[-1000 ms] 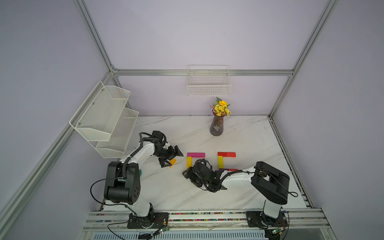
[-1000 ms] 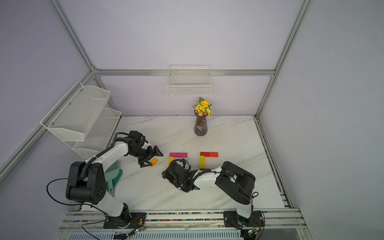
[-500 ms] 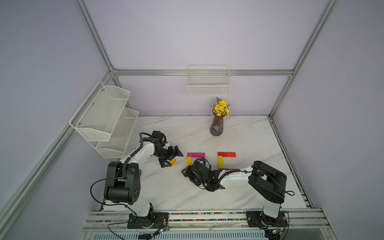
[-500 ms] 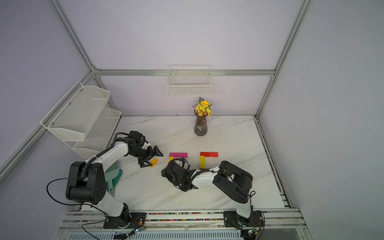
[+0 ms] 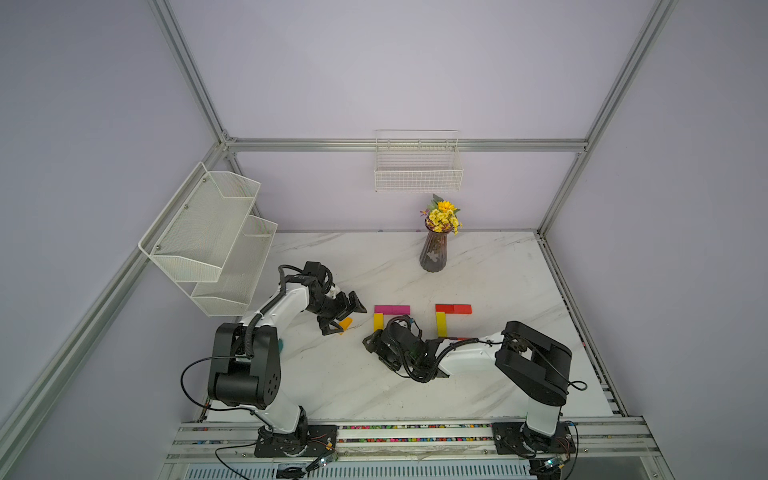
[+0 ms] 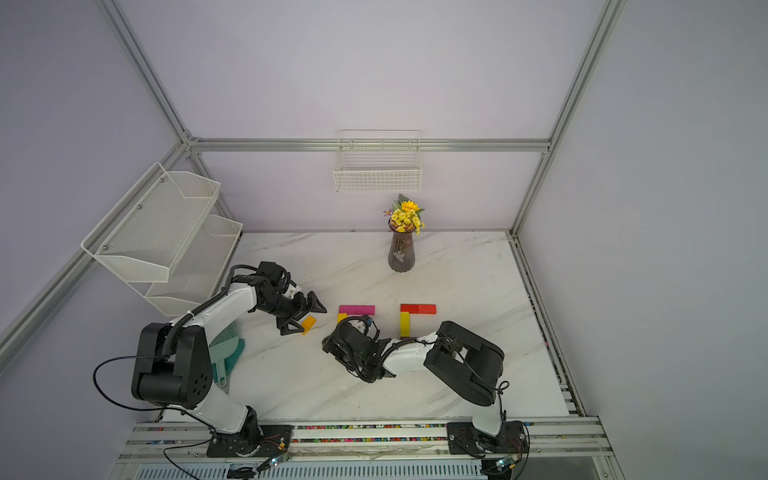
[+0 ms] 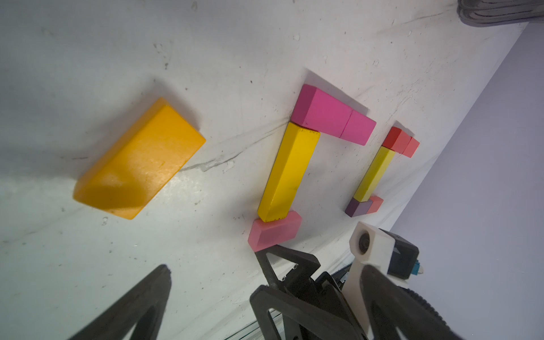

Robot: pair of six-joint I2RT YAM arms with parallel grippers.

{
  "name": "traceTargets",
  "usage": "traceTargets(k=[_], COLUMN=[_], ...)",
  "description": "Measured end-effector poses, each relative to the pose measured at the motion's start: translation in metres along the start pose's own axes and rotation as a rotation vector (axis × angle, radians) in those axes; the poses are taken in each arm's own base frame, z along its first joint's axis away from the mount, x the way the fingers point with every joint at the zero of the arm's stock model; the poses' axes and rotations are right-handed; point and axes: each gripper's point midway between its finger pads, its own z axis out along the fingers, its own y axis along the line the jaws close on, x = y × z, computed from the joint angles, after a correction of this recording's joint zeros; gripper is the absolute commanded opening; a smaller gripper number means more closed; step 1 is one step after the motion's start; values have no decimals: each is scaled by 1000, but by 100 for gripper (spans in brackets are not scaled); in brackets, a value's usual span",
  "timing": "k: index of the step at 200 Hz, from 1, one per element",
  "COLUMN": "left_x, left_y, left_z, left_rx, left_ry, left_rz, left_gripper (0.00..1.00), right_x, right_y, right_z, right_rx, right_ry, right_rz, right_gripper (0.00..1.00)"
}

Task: Assemble the letter c with building blocks
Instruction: Assemble the building block at the center of the board.

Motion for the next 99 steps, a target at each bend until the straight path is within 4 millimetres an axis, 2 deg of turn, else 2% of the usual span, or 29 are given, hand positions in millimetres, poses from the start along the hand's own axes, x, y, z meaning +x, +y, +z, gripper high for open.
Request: traceTargets(k=[99], left_x=[0], left_y=[0], left_z=[0], left_rx=[0], left_ry=[0], left_rz=[0], left_gripper=[100], right_x=[-3], right_y=[1], right_z=[1], right_rx=[-7], right_ry=[6], right_rz=[6], right_gripper=[75])
